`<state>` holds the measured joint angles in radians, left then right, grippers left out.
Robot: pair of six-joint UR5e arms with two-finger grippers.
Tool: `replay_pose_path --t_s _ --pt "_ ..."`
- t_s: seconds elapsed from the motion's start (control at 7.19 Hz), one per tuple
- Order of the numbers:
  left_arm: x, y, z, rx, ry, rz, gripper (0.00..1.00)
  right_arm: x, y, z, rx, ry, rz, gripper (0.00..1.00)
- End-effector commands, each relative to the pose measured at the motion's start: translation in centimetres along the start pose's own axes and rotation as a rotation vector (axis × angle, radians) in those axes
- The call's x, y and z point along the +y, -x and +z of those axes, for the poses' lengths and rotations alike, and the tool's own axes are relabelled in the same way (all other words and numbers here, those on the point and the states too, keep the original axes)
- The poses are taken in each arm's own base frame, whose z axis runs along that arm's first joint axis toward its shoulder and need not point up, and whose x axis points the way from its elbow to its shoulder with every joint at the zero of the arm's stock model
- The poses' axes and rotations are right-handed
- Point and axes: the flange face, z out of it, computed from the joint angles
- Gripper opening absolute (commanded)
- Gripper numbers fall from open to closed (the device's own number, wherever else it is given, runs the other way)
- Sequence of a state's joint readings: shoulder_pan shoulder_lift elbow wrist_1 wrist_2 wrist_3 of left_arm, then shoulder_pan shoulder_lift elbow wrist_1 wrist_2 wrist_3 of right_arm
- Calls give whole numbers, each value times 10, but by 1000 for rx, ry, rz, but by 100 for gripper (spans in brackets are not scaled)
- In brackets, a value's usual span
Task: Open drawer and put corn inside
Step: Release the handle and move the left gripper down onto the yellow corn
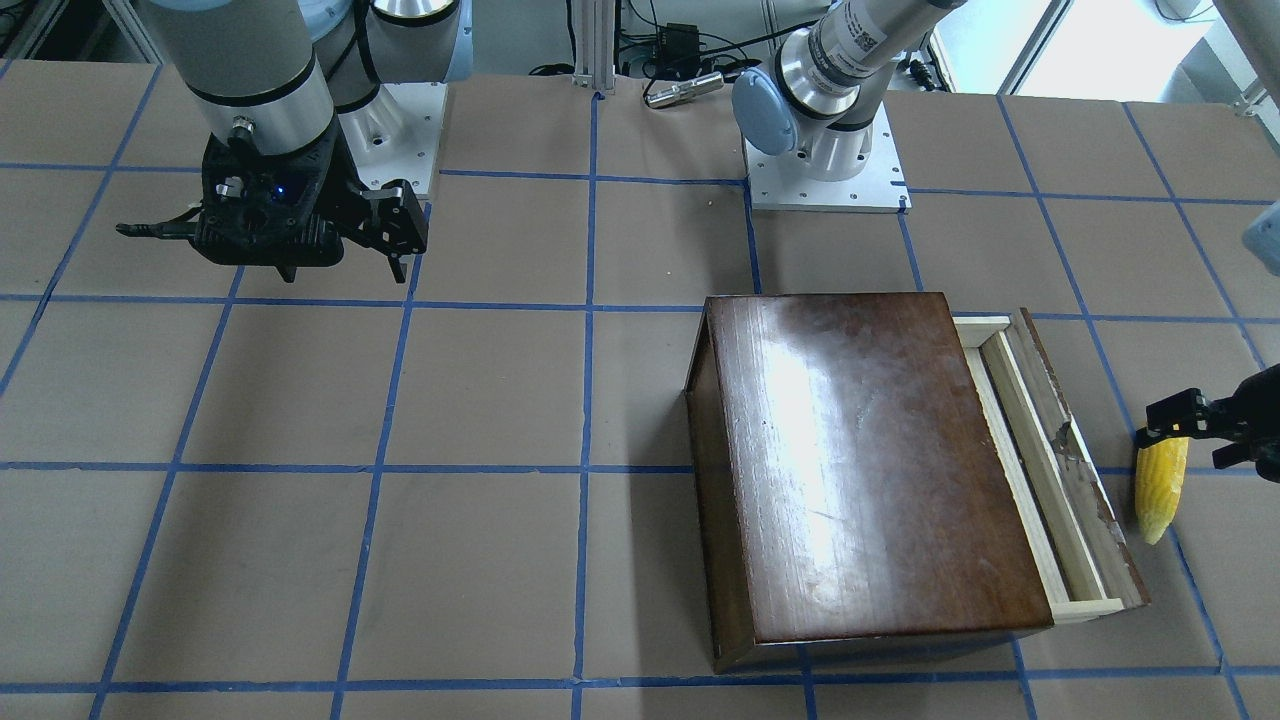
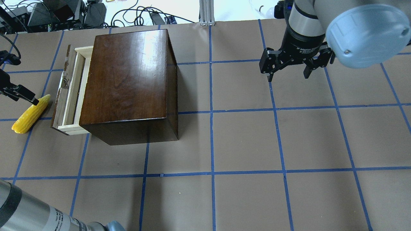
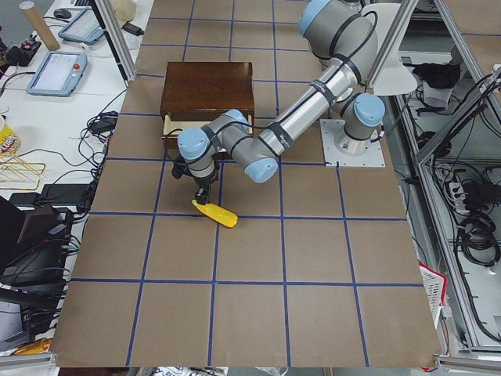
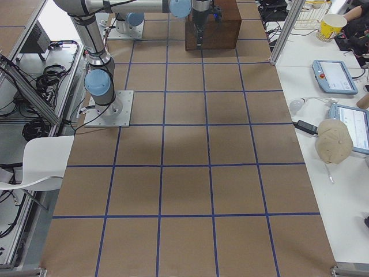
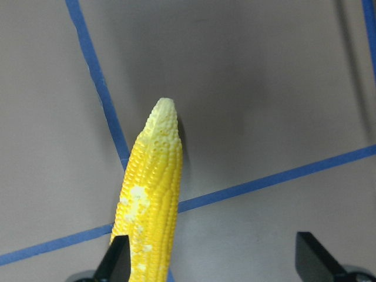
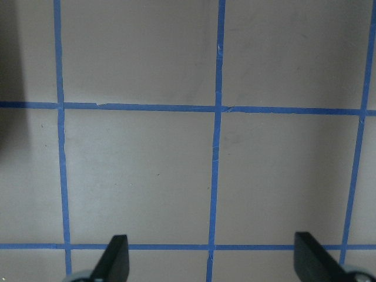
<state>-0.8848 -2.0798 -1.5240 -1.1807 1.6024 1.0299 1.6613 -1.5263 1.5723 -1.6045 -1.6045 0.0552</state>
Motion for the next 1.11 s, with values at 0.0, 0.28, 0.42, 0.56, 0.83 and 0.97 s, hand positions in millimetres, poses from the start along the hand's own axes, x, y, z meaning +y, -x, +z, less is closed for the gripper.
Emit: replay_pose_path --t_s 0.0,0.28,0.42,0.56,0.83,0.97 --pt "9 22 22 -59 50 138 100 0 0 0 0 0 0 100" --pt "18 35 44 -37 56 157 100 0 0 0 0 0 0 100" --pt "22 38 49 -29 60 174 100 0 0 0 0 0 0 100" --pt "24 40 51 -26 62 178 100 0 0 0 0 0 0 100" --pt "23 40 58 -16 62 183 100 0 0 0 0 0 0 100" --pt "23 40 61 -11 62 183 100 0 0 0 0 0 0 100"
